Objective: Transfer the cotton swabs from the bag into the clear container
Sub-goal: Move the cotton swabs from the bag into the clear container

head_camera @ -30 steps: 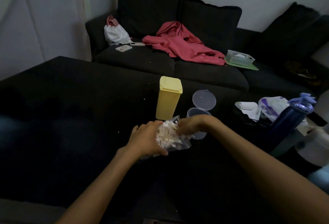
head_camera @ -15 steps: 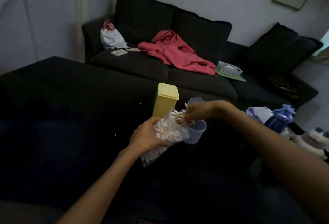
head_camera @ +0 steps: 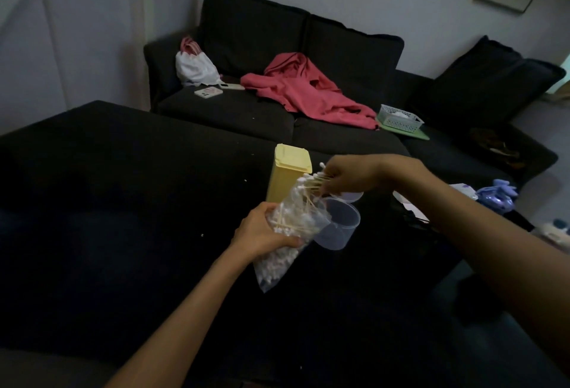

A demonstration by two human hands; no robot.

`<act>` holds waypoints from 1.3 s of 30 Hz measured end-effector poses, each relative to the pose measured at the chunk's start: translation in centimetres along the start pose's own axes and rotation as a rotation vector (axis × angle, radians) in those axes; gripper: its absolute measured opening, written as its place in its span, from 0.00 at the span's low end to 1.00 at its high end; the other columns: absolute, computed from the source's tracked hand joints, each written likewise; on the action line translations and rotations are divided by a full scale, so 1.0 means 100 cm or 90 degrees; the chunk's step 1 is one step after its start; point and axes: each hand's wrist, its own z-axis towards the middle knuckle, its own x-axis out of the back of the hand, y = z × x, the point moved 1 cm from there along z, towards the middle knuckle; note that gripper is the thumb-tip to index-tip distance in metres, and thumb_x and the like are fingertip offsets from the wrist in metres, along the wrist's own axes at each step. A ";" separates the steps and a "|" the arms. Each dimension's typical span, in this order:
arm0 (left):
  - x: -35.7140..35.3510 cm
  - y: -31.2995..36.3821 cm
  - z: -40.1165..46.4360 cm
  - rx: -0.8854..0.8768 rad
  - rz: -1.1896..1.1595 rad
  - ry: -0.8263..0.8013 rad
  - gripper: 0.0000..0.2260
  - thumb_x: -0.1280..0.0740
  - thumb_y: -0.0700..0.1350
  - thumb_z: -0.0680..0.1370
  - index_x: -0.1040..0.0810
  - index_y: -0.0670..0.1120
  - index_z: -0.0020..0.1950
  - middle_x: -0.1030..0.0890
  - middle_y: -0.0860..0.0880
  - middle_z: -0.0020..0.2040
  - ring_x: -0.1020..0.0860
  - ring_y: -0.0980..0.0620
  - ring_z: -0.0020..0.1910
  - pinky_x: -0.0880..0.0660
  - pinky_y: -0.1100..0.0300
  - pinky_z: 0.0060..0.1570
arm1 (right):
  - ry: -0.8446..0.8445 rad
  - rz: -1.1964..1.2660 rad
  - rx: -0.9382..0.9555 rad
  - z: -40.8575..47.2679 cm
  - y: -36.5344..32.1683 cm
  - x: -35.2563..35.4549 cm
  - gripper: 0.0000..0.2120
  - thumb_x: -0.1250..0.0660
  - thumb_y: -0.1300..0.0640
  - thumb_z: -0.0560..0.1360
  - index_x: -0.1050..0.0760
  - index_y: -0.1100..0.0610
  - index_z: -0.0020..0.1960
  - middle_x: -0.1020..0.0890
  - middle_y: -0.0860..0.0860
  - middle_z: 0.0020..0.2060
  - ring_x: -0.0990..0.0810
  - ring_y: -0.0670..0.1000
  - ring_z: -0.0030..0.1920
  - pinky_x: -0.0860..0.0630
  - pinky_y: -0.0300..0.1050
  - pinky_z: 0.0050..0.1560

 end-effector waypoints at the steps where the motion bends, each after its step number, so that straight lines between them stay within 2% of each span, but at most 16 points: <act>1: 0.001 0.001 -0.001 0.005 0.008 -0.010 0.40 0.20 0.47 0.62 0.34 0.48 0.69 0.27 0.48 0.65 0.27 0.49 0.63 0.30 0.50 0.64 | -0.013 -0.014 0.001 0.001 -0.002 -0.001 0.10 0.40 0.57 0.79 0.23 0.60 0.44 0.27 0.50 0.35 0.32 0.45 0.33 0.35 0.37 0.35; 4: 0.005 0.005 -0.005 0.009 0.034 -0.082 0.43 0.20 0.47 0.63 0.39 0.49 0.73 0.31 0.49 0.68 0.30 0.49 0.64 0.31 0.55 0.62 | -0.041 -0.005 0.022 0.009 -0.006 -0.012 0.10 0.40 0.56 0.79 0.25 0.57 0.42 0.28 0.47 0.33 0.32 0.44 0.33 0.35 0.37 0.35; 6: 0.008 0.009 -0.009 0.011 0.049 -0.159 0.43 0.21 0.48 0.65 0.40 0.49 0.74 0.32 0.49 0.68 0.30 0.51 0.62 0.31 0.59 0.56 | -0.047 0.015 0.023 0.015 -0.007 -0.021 0.10 0.40 0.57 0.80 0.25 0.58 0.43 0.28 0.47 0.33 0.31 0.43 0.33 0.34 0.32 0.32; 8: 0.011 0.014 -0.012 0.020 0.026 -0.207 0.35 0.25 0.47 0.69 0.37 0.49 0.72 0.28 0.51 0.61 0.27 0.54 0.55 0.31 0.62 0.49 | -0.049 0.034 0.021 0.019 -0.005 -0.026 0.10 0.40 0.58 0.80 0.23 0.61 0.46 0.27 0.47 0.33 0.30 0.42 0.32 0.33 0.27 0.30; 9: 0.011 0.015 -0.012 0.020 -0.001 -0.205 0.30 0.26 0.47 0.71 0.33 0.49 0.70 0.25 0.53 0.56 0.26 0.56 0.51 0.31 0.63 0.45 | -0.050 0.044 0.021 0.020 -0.003 -0.027 0.11 0.40 0.59 0.80 0.23 0.61 0.43 0.27 0.47 0.33 0.30 0.42 0.32 0.33 0.26 0.30; 12: 0.005 0.011 -0.008 0.010 -0.094 -0.125 0.19 0.28 0.51 0.73 0.24 0.48 0.62 0.20 0.53 0.49 0.21 0.57 0.47 0.27 0.64 0.42 | -0.055 0.062 0.029 0.021 -0.001 -0.027 0.14 0.40 0.58 0.80 0.29 0.54 0.35 0.27 0.47 0.33 0.31 0.41 0.32 0.35 0.24 0.29; 15: -0.007 0.004 0.002 0.005 -0.080 -0.029 0.18 0.26 0.59 0.66 0.19 0.53 0.52 0.17 0.52 0.47 0.19 0.53 0.48 0.23 0.53 0.53 | -0.058 0.077 0.045 0.024 -0.002 -0.031 0.14 0.39 0.59 0.79 0.29 0.53 0.34 0.27 0.47 0.32 0.31 0.42 0.32 0.33 0.29 0.34; 17: -0.011 0.004 0.004 0.018 -0.056 0.010 0.21 0.27 0.66 0.61 0.20 0.56 0.48 0.17 0.53 0.46 0.20 0.52 0.48 0.23 0.50 0.54 | -0.057 0.080 0.058 0.028 -0.003 -0.035 0.12 0.39 0.59 0.79 0.26 0.56 0.37 0.27 0.47 0.32 0.31 0.43 0.32 0.34 0.35 0.37; 20: -0.016 0.007 0.005 0.049 -0.065 0.039 0.21 0.28 0.61 0.65 0.23 0.53 0.53 0.19 0.51 0.49 0.21 0.50 0.50 0.25 0.50 0.57 | -0.045 0.097 0.063 0.029 -0.002 -0.036 0.09 0.39 0.60 0.79 0.22 0.62 0.45 0.27 0.47 0.32 0.31 0.44 0.33 0.34 0.38 0.38; 23: -0.021 0.006 0.007 0.070 0.009 0.086 0.16 0.29 0.58 0.70 0.26 0.55 0.55 0.21 0.51 0.50 0.22 0.48 0.51 0.25 0.52 0.55 | -0.052 0.094 0.067 0.030 0.000 -0.037 0.13 0.39 0.59 0.79 0.27 0.55 0.36 0.28 0.47 0.32 0.32 0.43 0.33 0.35 0.36 0.36; 26: -0.022 0.007 0.007 0.067 0.043 0.096 0.11 0.30 0.55 0.71 0.28 0.56 0.50 0.21 0.51 0.48 0.22 0.49 0.49 0.25 0.53 0.53 | -0.052 0.077 0.058 0.028 0.006 -0.036 0.16 0.39 0.59 0.79 0.30 0.52 0.33 0.28 0.47 0.31 0.31 0.43 0.32 0.34 0.33 0.35; 30: -0.017 0.005 0.011 0.059 0.040 0.072 0.09 0.29 0.50 0.71 0.25 0.55 0.49 0.20 0.51 0.46 0.21 0.49 0.48 0.24 0.53 0.52 | -0.051 0.116 0.019 0.021 0.023 -0.037 0.12 0.40 0.58 0.79 0.25 0.58 0.39 0.27 0.47 0.33 0.30 0.43 0.33 0.34 0.33 0.36; 32: -0.014 0.004 0.012 0.057 0.033 0.058 0.08 0.28 0.48 0.70 0.24 0.56 0.45 0.19 0.50 0.46 0.20 0.48 0.47 0.23 0.51 0.53 | -0.041 0.151 0.015 0.016 0.031 -0.038 0.11 0.40 0.58 0.80 0.23 0.61 0.45 0.27 0.47 0.33 0.30 0.42 0.33 0.34 0.30 0.34; 33: -0.011 0.004 0.011 0.056 0.034 0.059 0.07 0.27 0.48 0.69 0.24 0.56 0.43 0.19 0.50 0.46 0.20 0.48 0.47 0.23 0.51 0.53 | -0.028 0.168 0.019 0.014 0.036 -0.040 0.11 0.40 0.57 0.80 0.23 0.60 0.44 0.27 0.47 0.32 0.31 0.41 0.32 0.34 0.29 0.32; 35: -0.004 0.005 0.010 0.044 0.065 0.076 0.08 0.28 0.48 0.71 0.23 0.55 0.47 0.19 0.50 0.46 0.21 0.48 0.47 0.24 0.55 0.50 | 0.000 0.224 0.023 0.010 0.044 -0.046 0.11 0.40 0.56 0.80 0.25 0.57 0.40 0.28 0.46 0.30 0.31 0.41 0.28 0.35 0.28 0.29; 39: 0.012 0.004 0.006 0.048 0.164 0.157 0.14 0.30 0.52 0.73 0.24 0.50 0.56 0.21 0.49 0.47 0.23 0.48 0.47 0.29 0.57 0.45 | 0.014 0.455 0.059 0.008 0.060 -0.068 0.14 0.39 0.54 0.79 0.25 0.57 0.37 0.28 0.48 0.30 0.33 0.44 0.29 0.37 0.37 0.33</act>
